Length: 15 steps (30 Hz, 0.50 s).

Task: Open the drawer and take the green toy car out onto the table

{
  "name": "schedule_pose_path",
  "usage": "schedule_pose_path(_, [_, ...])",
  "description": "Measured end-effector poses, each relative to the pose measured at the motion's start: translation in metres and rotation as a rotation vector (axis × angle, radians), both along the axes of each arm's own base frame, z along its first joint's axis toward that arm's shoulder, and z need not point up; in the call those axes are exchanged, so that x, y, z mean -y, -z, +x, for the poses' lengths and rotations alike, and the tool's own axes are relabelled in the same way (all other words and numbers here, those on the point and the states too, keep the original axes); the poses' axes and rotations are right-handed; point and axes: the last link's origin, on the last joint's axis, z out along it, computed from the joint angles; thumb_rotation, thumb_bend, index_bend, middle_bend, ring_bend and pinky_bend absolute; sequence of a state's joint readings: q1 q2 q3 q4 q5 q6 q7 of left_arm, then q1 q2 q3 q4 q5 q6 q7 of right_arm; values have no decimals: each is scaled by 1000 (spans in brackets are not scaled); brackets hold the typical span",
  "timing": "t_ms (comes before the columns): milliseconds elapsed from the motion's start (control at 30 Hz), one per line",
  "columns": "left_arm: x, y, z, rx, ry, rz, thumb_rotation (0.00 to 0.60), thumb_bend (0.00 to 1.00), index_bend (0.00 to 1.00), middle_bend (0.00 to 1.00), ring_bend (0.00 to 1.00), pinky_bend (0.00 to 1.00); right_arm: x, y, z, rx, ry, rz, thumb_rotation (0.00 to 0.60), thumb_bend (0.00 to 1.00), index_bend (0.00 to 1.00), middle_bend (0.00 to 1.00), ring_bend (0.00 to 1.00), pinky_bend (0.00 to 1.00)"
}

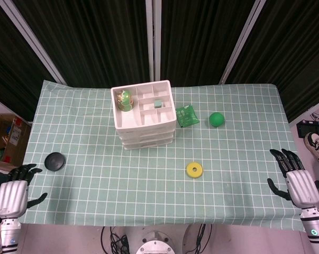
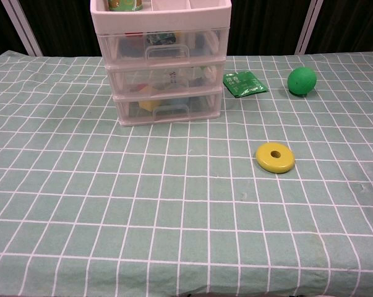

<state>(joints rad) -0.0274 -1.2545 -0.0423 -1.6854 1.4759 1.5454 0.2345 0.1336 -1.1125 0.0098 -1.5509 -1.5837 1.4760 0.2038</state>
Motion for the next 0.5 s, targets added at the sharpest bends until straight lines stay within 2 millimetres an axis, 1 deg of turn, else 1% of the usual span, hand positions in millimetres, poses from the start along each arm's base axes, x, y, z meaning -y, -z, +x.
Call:
schedule_pose_path(200, [-5,2,-1,-1,-7,-13,600,90,316,222,176,199,4,7,1,0,3,8,600,321,0,116,0,64])
schedule_pose_path(367, [-4,1,-1,0,-4,-13,600,91,315,222,176,199,2,7,3,0,-7,6,600,320,0,123,0,65])
schedule_pose_path(433, [-3,1,0,2,-1,-9,600,91,316,222,176,199,2,6,4,-2,-21,1,600,321,0,144,9,74])
schedule_pose_path(500, [-2,0,1,7,3,-8,600,91,316,222,176,199,4,7,7,-13,-42,0,600,321,0,192,60,114])
